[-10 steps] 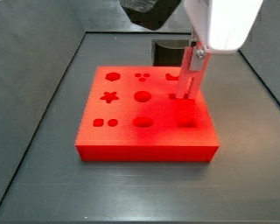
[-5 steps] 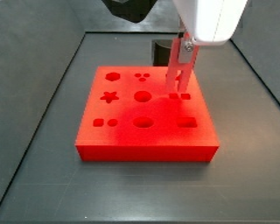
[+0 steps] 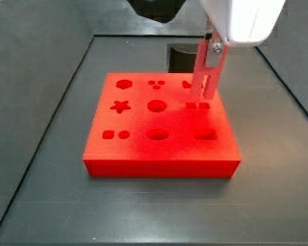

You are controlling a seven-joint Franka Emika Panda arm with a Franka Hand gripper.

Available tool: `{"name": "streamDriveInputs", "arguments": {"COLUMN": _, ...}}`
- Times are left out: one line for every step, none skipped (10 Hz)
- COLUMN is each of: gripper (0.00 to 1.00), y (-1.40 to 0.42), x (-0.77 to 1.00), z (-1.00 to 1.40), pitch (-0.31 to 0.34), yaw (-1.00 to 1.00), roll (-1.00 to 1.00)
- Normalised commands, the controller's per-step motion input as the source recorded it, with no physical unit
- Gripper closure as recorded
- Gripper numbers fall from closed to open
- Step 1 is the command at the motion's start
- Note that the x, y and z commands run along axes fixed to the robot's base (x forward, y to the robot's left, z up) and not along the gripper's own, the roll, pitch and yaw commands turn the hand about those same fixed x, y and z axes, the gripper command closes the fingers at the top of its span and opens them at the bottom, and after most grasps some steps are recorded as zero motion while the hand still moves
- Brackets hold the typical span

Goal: Insert the double-square object.

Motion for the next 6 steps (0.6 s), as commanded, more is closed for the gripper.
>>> {"name": "streamDriveInputs", "arguments": {"gripper": 1.00, "y": 0.00, "x": 0.00, "z": -0.05, "pitch": 0.011, "yaw": -0.04, "roll": 0.04}}
{"name": "streamDriveInputs", "arguments": {"gripper": 1.00, "y": 0.00, "x": -0.06, "z": -0.05, "pitch": 0.010, "yaw": -0.10, "roll": 0.03}}
{"name": "streamDriveInputs", "arguments": {"gripper": 1.00, "y": 0.00, "x": -0.06, "z": -0.09, "pitch": 0.010, "yaw": -0.12, "roll": 0.01}}
{"name": "streamDriveInputs", "arguments": {"gripper": 1.00, "y": 0.00, "x": -0.11, "z": -0.13, "pitch": 0.014, "yaw": -0.15, "roll": 0.02}}
{"name": "streamDriveInputs", "arguments": {"gripper": 1.00, "y": 0.00, "x": 0.00, "z": -0.15, "pitch": 0.029, "yaw": -0.16, "roll": 0.00}}
{"name": "streamDriveInputs", "arguments": {"gripper": 1.00, "y": 0.00, "x": 0.00, "z": -0.17, "pitch": 0.050, "yaw": -0.16, "roll": 0.01}}
